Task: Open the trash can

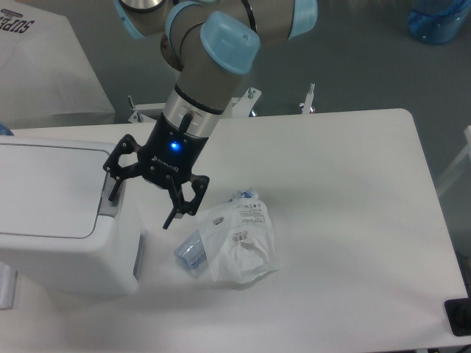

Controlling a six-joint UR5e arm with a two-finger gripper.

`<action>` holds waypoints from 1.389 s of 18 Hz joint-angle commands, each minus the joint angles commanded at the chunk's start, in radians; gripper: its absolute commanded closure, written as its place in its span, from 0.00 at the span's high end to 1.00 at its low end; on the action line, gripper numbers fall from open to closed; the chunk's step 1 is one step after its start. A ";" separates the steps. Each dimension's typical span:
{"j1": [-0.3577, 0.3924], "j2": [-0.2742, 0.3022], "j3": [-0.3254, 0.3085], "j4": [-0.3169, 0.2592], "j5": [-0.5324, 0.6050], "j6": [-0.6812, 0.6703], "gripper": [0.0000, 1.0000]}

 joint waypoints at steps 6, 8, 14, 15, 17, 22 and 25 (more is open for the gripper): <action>0.000 -0.002 -0.002 0.000 0.000 0.000 1.00; 0.000 0.000 -0.002 0.000 0.000 -0.002 1.00; 0.003 0.012 0.018 0.000 0.000 0.000 1.00; 0.005 0.012 0.031 0.000 0.000 0.000 1.00; 0.011 0.005 0.052 0.000 -0.002 0.005 1.00; 0.060 -0.038 0.112 0.005 0.000 0.027 1.00; 0.106 -0.101 0.135 0.008 0.030 0.057 1.00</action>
